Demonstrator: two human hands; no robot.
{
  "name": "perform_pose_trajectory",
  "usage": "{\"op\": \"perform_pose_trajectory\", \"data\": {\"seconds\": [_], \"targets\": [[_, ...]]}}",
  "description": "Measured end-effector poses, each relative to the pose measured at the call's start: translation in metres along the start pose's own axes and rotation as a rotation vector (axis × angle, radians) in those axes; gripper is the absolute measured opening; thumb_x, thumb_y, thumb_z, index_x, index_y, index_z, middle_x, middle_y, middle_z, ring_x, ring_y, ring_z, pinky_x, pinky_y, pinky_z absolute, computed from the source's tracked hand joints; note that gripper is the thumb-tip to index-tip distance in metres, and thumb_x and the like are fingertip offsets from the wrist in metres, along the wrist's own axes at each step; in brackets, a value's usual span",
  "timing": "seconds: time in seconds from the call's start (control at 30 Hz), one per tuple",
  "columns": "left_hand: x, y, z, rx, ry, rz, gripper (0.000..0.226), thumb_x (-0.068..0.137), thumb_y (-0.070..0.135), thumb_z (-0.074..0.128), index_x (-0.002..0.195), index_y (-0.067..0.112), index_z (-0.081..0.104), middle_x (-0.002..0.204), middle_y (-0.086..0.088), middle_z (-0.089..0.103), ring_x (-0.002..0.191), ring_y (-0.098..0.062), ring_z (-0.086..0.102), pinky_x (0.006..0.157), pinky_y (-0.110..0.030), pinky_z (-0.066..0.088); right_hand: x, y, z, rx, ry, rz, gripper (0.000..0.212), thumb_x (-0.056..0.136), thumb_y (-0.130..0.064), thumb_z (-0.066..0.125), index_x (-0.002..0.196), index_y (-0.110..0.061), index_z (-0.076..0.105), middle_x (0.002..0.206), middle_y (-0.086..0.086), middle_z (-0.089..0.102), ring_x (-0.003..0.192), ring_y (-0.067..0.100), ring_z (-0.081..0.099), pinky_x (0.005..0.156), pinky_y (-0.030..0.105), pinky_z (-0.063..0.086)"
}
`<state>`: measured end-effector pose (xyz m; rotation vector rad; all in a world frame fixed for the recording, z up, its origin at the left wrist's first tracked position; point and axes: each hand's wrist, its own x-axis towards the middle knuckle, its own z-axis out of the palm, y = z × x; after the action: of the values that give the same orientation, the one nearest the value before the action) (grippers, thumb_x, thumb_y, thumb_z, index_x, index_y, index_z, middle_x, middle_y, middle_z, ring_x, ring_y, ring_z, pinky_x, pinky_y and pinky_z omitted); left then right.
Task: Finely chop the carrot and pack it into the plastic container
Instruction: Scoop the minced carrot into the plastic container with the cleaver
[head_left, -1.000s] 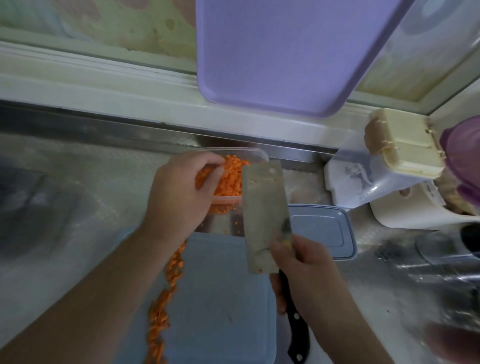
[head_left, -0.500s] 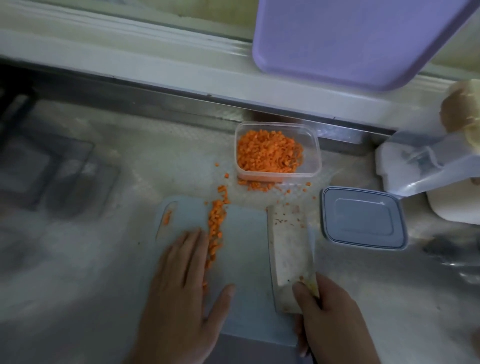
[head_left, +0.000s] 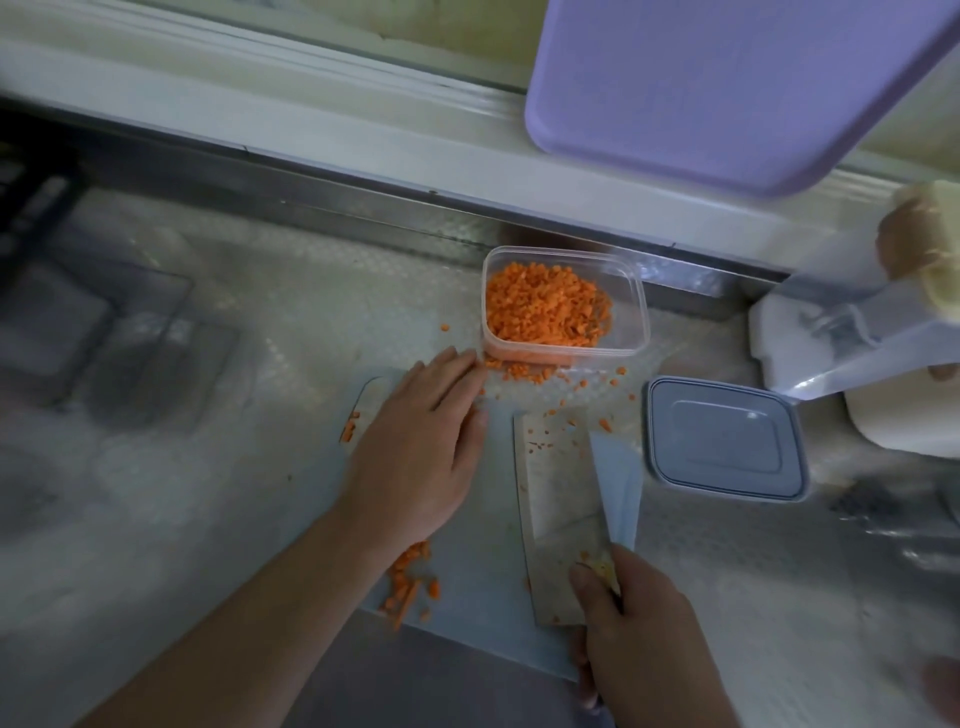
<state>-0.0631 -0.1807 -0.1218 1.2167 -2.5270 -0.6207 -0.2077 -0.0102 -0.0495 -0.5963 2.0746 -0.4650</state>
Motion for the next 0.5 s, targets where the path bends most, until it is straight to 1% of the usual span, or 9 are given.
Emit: {"op": "perform_pose_trajectory", "data": {"seconds": [0.1,0.17,0.2,0.27,0.33,0.4,0.5], "targets": [[-0.018,-0.001,-0.006,-0.101,-0.020,0.047,0.043,0.112,0.028,0.045,0.153,0.018,0.052,0.159,0.008,0.046,0.154,-0.006,0.029,0.127,-0.022,0.019,0.001,0.003,-0.001,-0.009,0.005,-0.014,0.024,0.102,-0.025,0.056,0.078,-0.019,0.059,0.055,0.010,0.064,0.039,0.026,0.062,0.041,0.030,0.051],[-0.027,-0.002,-0.011,-0.170,-0.022,0.061,0.039,0.109,0.026,0.051,0.146,0.018,0.059,0.153,0.011,0.052,0.150,0.000,0.035,0.121,-0.012,0.024,0.002,0.003,0.000,-0.010,0.012,-0.020,0.026,0.102,-0.026,0.056,0.077,-0.018,0.058,0.054,0.009,0.063,0.039,0.025,0.062,0.040,0.026,0.048],[-0.030,-0.003,-0.013,-0.186,-0.020,0.075,0.035,0.108,0.025,0.054,0.141,0.019,0.063,0.149,0.013,0.054,0.147,0.002,0.038,0.117,-0.010,0.029,0.002,0.003,0.000,-0.009,0.018,-0.021,0.027,0.102,-0.026,0.056,0.077,-0.018,0.057,0.054,0.009,0.063,0.038,0.024,0.062,0.039,0.023,0.047],[-0.038,-0.005,-0.015,-0.203,-0.019,0.104,0.028,0.105,0.021,0.059,0.132,0.020,0.068,0.141,0.016,0.058,0.139,0.001,0.047,0.110,-0.016,0.041,0.001,0.004,0.000,-0.008,0.029,-0.019,0.028,0.102,-0.028,0.055,0.076,-0.018,0.056,0.055,0.008,0.063,0.038,0.023,0.062,0.039,0.020,0.045],[-0.045,-0.007,-0.019,-0.246,-0.026,0.125,0.025,0.103,0.018,0.062,0.126,0.021,0.072,0.132,0.017,0.061,0.130,-0.003,0.055,0.102,-0.022,0.049,0.001,0.005,0.001,-0.001,0.027,-0.009,0.027,0.101,-0.029,0.056,0.076,-0.019,0.056,0.056,0.008,0.063,0.038,0.024,0.062,0.040,0.023,0.047],[-0.051,-0.009,-0.024,-0.289,-0.028,0.123,0.025,0.103,0.019,0.062,0.126,0.024,0.072,0.127,0.019,0.062,0.122,-0.003,0.059,0.097,-0.020,0.050,0.000,0.004,0.001,0.009,0.025,-0.010,0.028,0.101,-0.028,0.056,0.075,-0.018,0.056,0.055,0.010,0.063,0.038,0.026,0.062,0.040,0.026,0.048],[-0.059,-0.013,-0.029,-0.300,-0.001,0.050,0.030,0.104,0.027,0.057,0.132,0.029,0.068,0.129,0.022,0.059,0.124,-0.001,0.057,0.101,-0.018,0.047,0.000,0.002,0.000,0.025,0.028,-0.001,0.029,0.102,-0.027,0.056,0.074,-0.018,0.055,0.058,0.011,0.062,0.038,0.028,0.061,0.039,0.030,0.047]]}}
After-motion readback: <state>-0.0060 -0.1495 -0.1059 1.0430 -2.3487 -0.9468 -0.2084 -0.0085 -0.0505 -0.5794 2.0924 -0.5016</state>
